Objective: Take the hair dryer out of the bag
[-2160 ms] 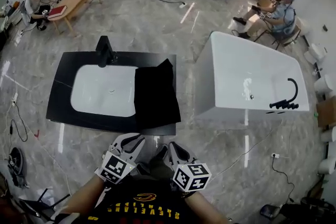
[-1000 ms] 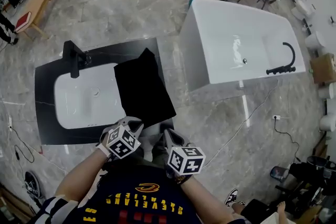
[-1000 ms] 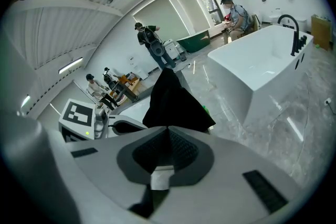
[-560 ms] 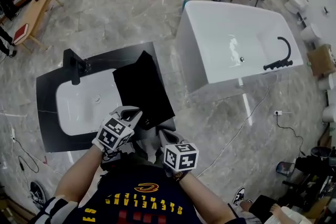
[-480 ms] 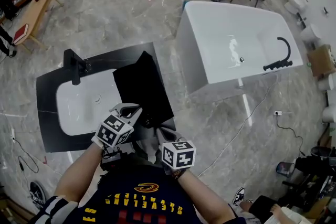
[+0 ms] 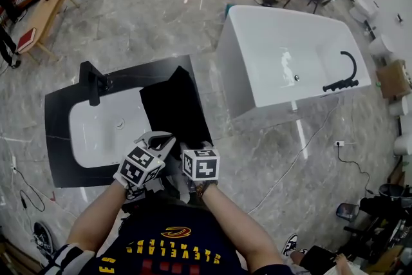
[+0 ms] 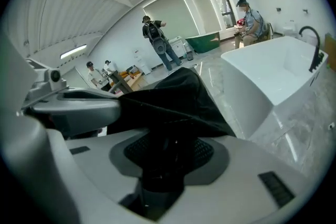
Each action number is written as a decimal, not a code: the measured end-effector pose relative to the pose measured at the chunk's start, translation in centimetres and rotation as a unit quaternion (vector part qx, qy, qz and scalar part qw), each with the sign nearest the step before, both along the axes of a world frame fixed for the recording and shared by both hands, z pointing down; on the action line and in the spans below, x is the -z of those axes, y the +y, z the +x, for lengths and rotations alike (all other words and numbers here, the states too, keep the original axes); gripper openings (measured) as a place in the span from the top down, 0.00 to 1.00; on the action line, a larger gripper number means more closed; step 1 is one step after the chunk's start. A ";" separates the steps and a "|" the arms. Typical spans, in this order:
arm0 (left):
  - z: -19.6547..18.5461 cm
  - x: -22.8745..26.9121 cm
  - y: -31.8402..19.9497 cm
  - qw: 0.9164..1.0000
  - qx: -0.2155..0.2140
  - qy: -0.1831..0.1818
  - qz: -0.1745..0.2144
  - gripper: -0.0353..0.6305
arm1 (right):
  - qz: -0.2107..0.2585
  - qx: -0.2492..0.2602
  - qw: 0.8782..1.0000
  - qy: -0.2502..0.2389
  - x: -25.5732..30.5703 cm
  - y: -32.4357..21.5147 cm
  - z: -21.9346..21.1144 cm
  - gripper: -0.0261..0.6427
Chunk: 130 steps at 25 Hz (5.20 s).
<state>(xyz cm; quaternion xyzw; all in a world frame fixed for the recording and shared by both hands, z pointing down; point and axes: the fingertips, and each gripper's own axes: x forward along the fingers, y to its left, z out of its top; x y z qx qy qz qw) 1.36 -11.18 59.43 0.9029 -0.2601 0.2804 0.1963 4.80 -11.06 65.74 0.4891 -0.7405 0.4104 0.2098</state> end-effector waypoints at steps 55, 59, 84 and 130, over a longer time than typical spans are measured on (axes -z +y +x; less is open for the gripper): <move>-0.9 -4.8 -0.3 0.997 0.072 -0.003 -0.034 0.93 | -0.131 0.165 0.973 0.093 -3.3 13.3 5.9 0.65; -1.2 -6.0 -0.5 0.996 0.074 -0.015 -0.042 0.93 | -0.135 0.171 0.975 0.050 -2.7 15.3 6.3 0.65; 2.2 -9.7 6.0 0.994 -0.050 -0.089 -0.036 0.93 | -0.043 0.066 0.983 -0.165 8.6 10.1 7.6 0.66; -9.5 5.2 2.5 0.978 0.195 0.027 0.067 0.71 | -0.026 0.099 0.988 0.113 -2.4 -1.9 3.2 0.66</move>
